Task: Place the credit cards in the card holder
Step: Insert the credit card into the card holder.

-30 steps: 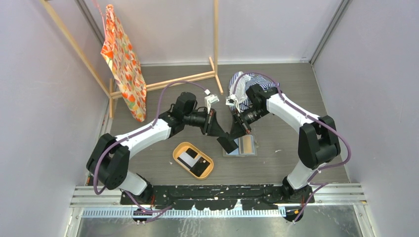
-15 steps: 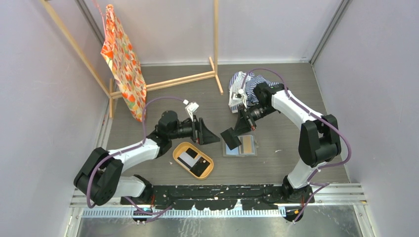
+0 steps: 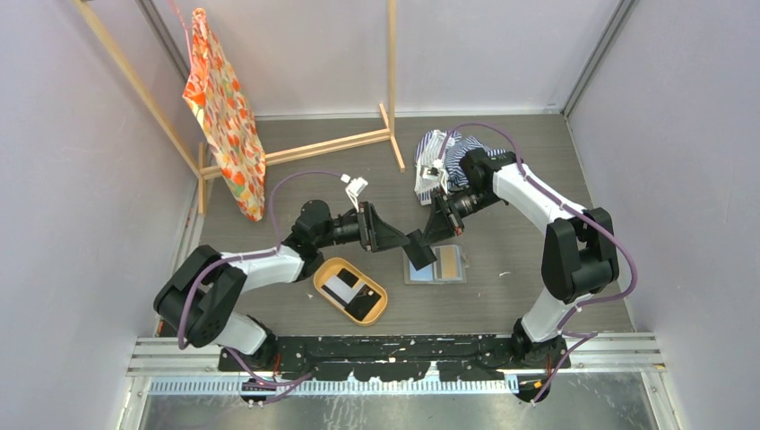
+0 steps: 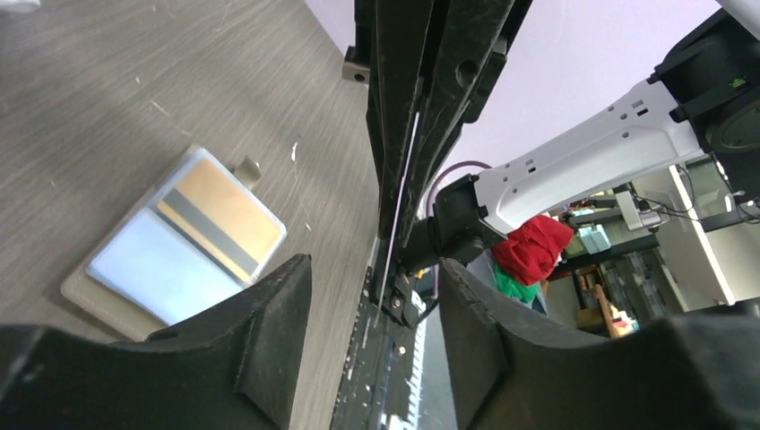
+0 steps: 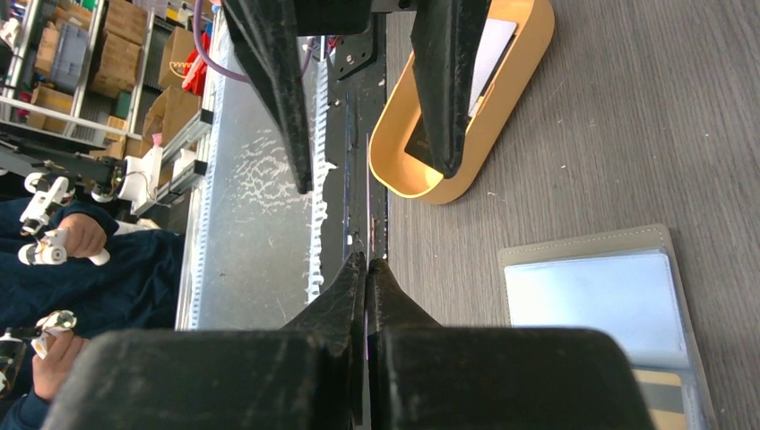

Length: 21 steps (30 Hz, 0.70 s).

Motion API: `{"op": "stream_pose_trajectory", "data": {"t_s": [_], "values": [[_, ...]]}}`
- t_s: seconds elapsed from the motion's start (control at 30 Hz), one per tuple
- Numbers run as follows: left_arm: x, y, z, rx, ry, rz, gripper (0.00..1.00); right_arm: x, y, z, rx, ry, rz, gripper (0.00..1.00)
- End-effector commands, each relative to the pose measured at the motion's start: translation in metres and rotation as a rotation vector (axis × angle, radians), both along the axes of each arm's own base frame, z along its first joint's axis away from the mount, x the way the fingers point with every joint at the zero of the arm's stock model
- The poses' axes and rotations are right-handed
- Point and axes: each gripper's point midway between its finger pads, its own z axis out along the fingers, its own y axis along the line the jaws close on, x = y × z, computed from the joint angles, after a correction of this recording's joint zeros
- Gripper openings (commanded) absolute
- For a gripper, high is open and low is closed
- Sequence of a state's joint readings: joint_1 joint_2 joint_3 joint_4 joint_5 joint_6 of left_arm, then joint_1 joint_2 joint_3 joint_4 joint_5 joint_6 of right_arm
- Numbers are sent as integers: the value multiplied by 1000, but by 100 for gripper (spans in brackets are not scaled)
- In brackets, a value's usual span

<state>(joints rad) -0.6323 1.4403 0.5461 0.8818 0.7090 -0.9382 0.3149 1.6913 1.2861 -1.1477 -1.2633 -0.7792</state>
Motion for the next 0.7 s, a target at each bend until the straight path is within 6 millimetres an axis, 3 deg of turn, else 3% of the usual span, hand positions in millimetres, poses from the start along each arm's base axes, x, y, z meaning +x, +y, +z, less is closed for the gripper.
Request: {"op": "stream_pose_trajectory", "data": {"t_s": [0.0,0.1,0.13,0.33,0.4,0.47,0.53,0.67], "values": [[2,-9,27,-96,-56,-39,42,0,4,8,40,-9,3,1],[-1,-13,27,-120,-24,-86,5,0,4,7,35,-8,3,1],[-1,-14,25,-122,-10,-99,1,1,4,6,32,-9,3,1],[-8,-16,22,-122,-8,-150,0,3,2,1,8,-9,-1,4],[-9,-15,15,-91,-8,-160,0,4,1,-1,-3,-11,-4,15],[-9,-13,7,-46,-8,-160,0,8,-2,-4,-34,-24,-14,33],[-9,-10,-10,41,-2,-163,0,16,-12,-11,-98,-39,-39,43],[-11,3,-47,288,17,-181,0,41,-49,-36,-299,-95,-130,44]]}}
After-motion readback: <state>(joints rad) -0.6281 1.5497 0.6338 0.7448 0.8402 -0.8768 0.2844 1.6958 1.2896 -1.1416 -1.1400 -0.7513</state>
